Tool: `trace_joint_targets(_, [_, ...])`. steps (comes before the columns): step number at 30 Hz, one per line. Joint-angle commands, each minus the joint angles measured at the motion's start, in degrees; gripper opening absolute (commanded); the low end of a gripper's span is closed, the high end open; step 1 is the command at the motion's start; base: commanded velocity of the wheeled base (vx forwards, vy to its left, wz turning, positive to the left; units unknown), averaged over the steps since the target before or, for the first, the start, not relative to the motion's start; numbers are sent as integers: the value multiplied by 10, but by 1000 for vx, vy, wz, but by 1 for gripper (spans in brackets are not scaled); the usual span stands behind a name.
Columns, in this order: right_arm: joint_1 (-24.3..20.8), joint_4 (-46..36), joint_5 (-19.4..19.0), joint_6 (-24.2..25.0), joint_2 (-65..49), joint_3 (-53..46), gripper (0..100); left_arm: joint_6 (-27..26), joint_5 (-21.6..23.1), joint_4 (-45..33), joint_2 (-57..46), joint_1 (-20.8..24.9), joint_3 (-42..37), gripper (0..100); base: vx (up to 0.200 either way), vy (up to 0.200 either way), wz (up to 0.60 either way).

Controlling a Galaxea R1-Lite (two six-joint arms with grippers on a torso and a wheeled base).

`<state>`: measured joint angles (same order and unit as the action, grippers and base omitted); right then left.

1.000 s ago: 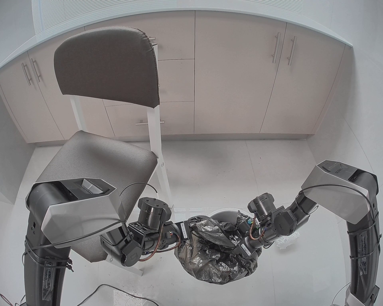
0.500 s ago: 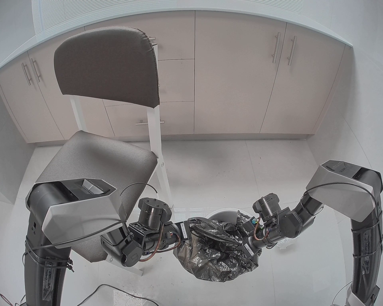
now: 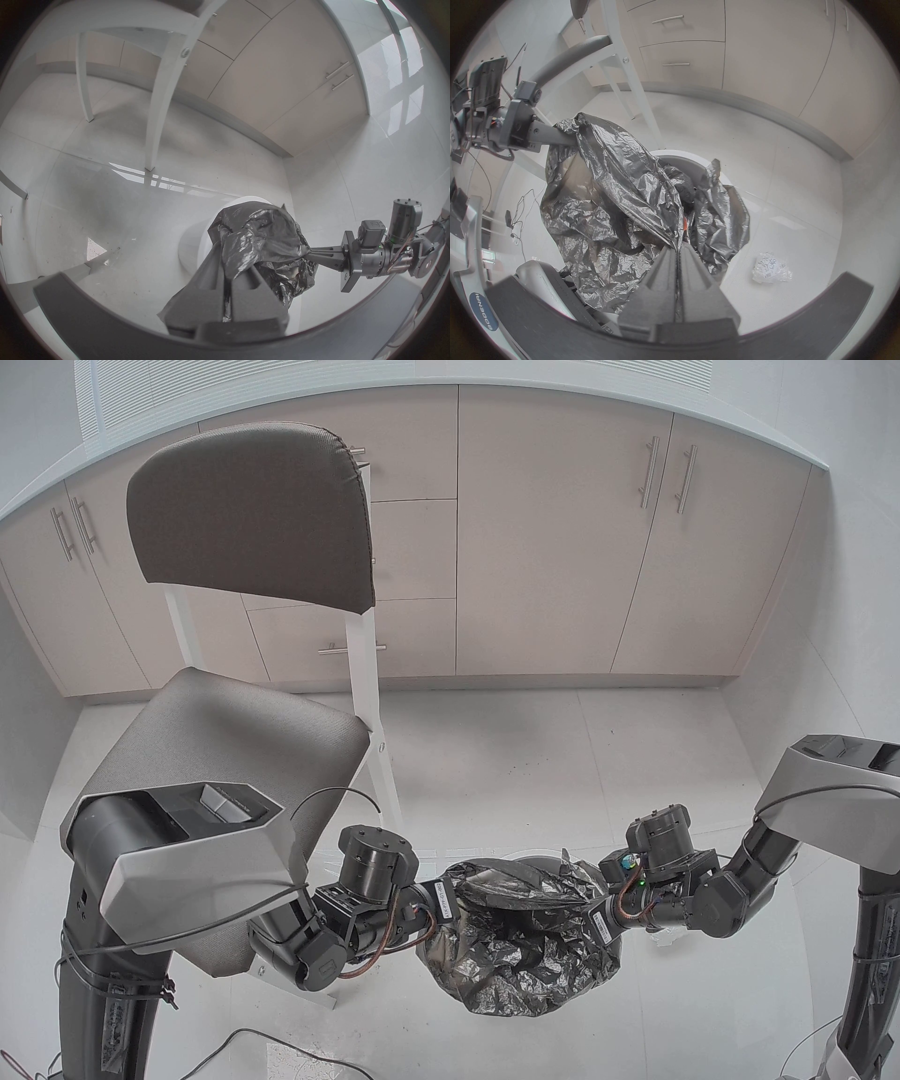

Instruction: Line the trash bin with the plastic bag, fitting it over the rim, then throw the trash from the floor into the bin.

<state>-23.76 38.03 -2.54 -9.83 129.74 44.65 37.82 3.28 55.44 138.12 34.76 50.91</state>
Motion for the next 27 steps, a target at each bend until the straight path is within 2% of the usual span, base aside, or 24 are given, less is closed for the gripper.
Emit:
trace_joint_targets(1, [-8, 3, 19, 0, -20, -10, 0, 0, -2, -7, -3, 17, 14, 0, 0, 0, 0])
trace_joint_targets(3, [-10, 3, 32, -1, -18, -11, 0, 0, -2, -18, -2, 20, 24, 0, 0, 0, 0])
trace_joint_targets(9, [-8, 2, 36, -1, -15, -11, 0, -1, 0, -96, 0, 27, 85, 0, 0, 0, 0])
trace_joint_targets(12, [-3, 2, 60, -4, -17, -12, 0, -19, 1, -141, 16, 30, 135, 0, 0, 0, 0])
trace_joint_targets(22, [10, -3, 111, -21, -5, -11, 0, -49, 4, -147, 49, 29, 176, 0, 0, 0, 0])
trace_joint_targets(27, [21, -2, 136, -21, 4, -1, 0, -85, 2, -151, 64, 22, 190, 0, 0, 0, 0])
